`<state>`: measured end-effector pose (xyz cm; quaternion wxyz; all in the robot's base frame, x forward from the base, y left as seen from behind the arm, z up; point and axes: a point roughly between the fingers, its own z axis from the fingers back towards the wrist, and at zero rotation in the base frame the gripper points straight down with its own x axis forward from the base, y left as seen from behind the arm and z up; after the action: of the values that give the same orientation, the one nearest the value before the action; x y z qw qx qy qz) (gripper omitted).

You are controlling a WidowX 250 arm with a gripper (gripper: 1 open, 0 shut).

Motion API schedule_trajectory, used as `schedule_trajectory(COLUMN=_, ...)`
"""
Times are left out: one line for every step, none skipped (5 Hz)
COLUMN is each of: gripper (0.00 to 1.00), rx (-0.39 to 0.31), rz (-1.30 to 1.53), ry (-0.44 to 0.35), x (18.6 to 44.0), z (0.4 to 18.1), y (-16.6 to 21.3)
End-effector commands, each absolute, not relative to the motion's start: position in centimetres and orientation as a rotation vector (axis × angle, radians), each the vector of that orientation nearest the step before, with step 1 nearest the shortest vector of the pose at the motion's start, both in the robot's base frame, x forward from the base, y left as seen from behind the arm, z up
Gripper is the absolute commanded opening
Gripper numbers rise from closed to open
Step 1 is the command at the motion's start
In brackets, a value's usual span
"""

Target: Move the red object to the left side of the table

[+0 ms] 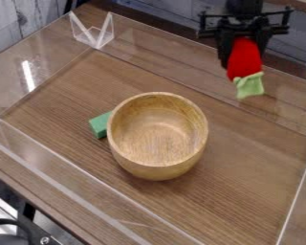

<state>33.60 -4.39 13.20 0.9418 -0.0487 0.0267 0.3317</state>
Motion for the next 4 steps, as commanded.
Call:
schedule_trajectory(gripper=0.0, rx=-0.134, rz=0.722, ry=-0.019, x=33.0, z=15.0, y=-4.0)
schedule_trajectory(gripper=0.0, rx=-0.137, rz=0.756, ry=-0.025, x=32.4, z=14.7, y=-3.4)
schedule_trajectory(gripper=0.0, rx=-0.142, rz=0.681, ry=-0.024, x=33.3, z=15.1, y=-3.8)
schedule_trajectory(gripper=0.0, rx=-0.148, rz=0.591, ry=-0.021, x=34.2, z=15.6, y=-4.3)
